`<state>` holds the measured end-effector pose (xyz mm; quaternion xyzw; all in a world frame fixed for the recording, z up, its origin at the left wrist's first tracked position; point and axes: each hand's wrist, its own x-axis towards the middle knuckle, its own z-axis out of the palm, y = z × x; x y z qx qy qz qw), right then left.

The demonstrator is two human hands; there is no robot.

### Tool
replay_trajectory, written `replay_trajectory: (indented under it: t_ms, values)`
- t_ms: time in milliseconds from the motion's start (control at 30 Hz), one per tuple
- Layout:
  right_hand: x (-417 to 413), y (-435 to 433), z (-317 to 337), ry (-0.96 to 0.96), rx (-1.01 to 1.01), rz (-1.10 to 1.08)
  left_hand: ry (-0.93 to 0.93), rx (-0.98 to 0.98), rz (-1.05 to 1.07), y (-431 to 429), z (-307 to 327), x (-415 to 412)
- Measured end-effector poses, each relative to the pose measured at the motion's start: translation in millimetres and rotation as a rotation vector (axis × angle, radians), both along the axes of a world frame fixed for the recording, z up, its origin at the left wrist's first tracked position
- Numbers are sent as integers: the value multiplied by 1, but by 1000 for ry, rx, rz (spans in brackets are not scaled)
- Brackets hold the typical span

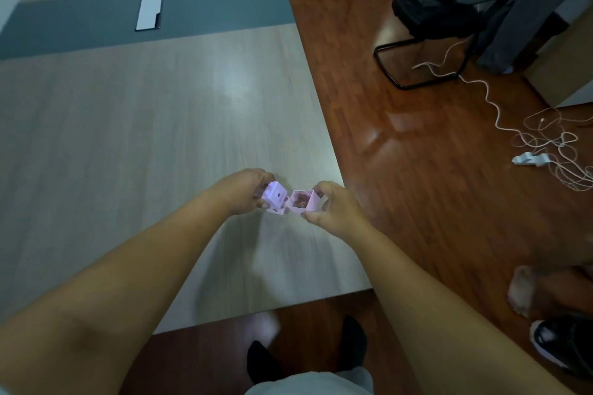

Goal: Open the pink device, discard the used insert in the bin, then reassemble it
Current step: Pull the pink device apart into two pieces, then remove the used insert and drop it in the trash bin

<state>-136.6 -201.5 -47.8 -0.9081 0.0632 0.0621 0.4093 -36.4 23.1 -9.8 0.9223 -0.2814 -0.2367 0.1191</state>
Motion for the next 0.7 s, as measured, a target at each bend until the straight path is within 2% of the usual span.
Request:
replay_trajectory:
  t_ms: [200, 533, 700]
  values:
    - [-31, -26, -5, 61, 284, -233, -68, -21, -43, -35, -6, -8]
    - [-90, -100, -27, 94, 364, -436, -263, 80, -337, -112, -26, -12]
    - [-104, -133, -33, 72, 391, -480, -279, 146, -323, -133, -36, -15]
